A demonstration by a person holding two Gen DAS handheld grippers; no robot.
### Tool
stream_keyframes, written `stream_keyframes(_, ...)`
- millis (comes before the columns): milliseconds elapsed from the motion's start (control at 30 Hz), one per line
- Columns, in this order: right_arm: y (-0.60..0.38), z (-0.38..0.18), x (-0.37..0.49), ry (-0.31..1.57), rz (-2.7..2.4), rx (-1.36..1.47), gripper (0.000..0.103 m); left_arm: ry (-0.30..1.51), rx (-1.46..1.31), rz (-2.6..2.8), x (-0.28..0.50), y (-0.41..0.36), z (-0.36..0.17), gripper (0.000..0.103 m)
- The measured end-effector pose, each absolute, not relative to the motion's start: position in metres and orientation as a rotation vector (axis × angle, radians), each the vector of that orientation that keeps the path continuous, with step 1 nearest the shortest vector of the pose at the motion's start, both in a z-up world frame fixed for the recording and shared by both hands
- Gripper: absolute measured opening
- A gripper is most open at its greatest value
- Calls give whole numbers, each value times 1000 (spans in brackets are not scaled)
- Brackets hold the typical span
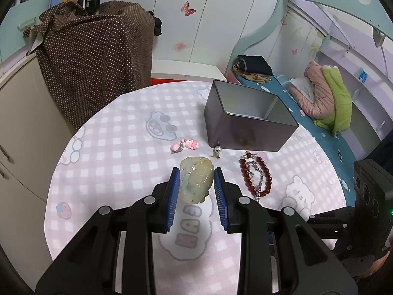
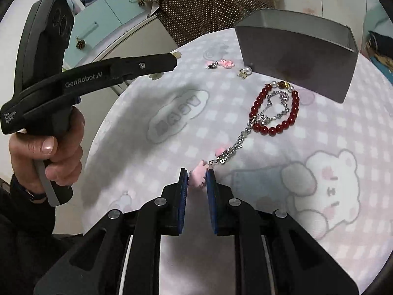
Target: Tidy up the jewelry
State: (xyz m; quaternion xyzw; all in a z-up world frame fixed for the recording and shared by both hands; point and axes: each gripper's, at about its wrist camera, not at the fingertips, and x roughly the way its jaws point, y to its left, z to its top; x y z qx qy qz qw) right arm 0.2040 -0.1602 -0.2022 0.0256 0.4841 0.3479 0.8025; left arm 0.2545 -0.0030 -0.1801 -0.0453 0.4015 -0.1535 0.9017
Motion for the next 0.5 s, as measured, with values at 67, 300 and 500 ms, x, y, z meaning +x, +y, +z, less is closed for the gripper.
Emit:
stream_keyframes(67,-160,-202,202,1029,745,37,14,830,-94,-315,254,-2,-180,28)
stream_keyframes(300,-185,-173,211,928,809,264,14,815,-96,-321,256,-2,-173,28)
stream_keyframes(500,-217,-141,229,821,818,404,14,770,-93,-338,259,-2,-155,28)
